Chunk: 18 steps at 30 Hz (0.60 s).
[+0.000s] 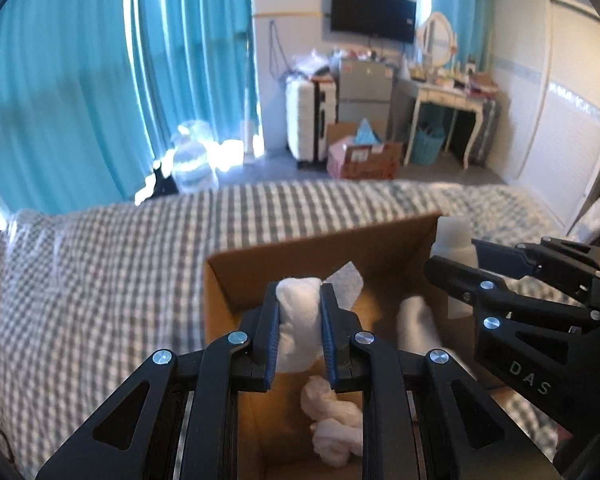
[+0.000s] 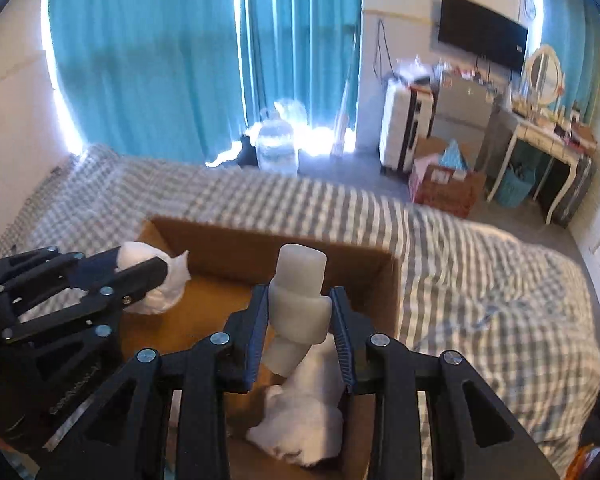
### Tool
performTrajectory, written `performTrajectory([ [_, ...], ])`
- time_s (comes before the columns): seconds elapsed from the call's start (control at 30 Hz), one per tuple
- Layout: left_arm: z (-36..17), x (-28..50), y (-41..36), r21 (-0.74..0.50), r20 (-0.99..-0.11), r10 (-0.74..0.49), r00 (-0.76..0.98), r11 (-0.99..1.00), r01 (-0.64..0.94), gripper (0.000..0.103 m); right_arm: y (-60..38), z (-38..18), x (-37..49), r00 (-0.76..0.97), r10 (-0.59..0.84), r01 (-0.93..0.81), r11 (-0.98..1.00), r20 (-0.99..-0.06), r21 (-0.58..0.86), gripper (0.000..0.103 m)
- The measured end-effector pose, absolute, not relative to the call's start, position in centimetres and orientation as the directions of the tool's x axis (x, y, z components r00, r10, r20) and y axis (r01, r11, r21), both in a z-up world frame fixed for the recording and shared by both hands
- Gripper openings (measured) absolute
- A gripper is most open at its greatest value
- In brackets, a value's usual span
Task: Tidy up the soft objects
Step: 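Lower the foam roll and tissue into the box and open both grippers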
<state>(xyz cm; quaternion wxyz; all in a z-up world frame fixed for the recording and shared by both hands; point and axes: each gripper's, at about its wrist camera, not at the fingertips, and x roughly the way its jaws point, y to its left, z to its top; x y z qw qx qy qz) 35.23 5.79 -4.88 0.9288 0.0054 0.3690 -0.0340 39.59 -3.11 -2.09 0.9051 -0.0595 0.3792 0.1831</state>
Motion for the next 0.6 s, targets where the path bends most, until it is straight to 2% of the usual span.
performTrajectory([
  [0.13, -5.8, 35.8, 5.0, -0.016, -0.693, -0.077, 0.716, 0.996, 0.092, 0.022, -3.3, -4.5, 40.0, 0.643, 0.275, -0.385, 0.923, -0.714, 0.009, 0.031],
  [0.27, -5.4, 35.4, 3.9, 0.022, -0.681, -0.063, 0.730, 0.994, 0.107, 0.025, -3.9, -4.3, 40.7, 0.670, 0.266, -0.358, 0.934, -0.693, 0.011, 0.033],
  [0.3, -5.2, 35.1, 3.9, 0.033, -0.671, -0.052, 0.739, 0.994, 0.100, 0.031, -4.0, -3.8, 40.5, 0.685, 0.249, -0.346, 0.938, -0.685, -0.005, 0.036],
  [0.4, -3.7, 34.1, 4.6, 0.040, -0.644, -0.033, 0.765, 0.996, 0.076, 0.048, -4.1, -1.5, 39.4, 0.740, 0.181, -0.311, 0.946, -0.647, -0.091, 0.074],
  [0.43, -3.0, 33.6, 4.8, 0.038, -0.634, -0.029, 0.773, 0.997, 0.069, 0.053, -4.4, -0.2, 38.7, 0.756, 0.182, -0.305, 0.948, -0.629, -0.093, 0.074],
  [0.5, -1.3, 32.2, 5.2, 0.043, -0.606, -0.015, 0.795, 0.998, 0.052, 0.069, -5.0, 2.0, 37.6, 0.766, 0.194, -0.305, 0.949, -0.613, -0.080, 0.074],
  [0.6, 2.0, 29.1, 5.7, 0.064, -0.554, 0.006, 0.832, 0.997, 0.035, 0.079, -6.2, 5.8, 34.8, 0.792, 0.198, -0.290, 0.954, -0.578, -0.071, 0.087],
])
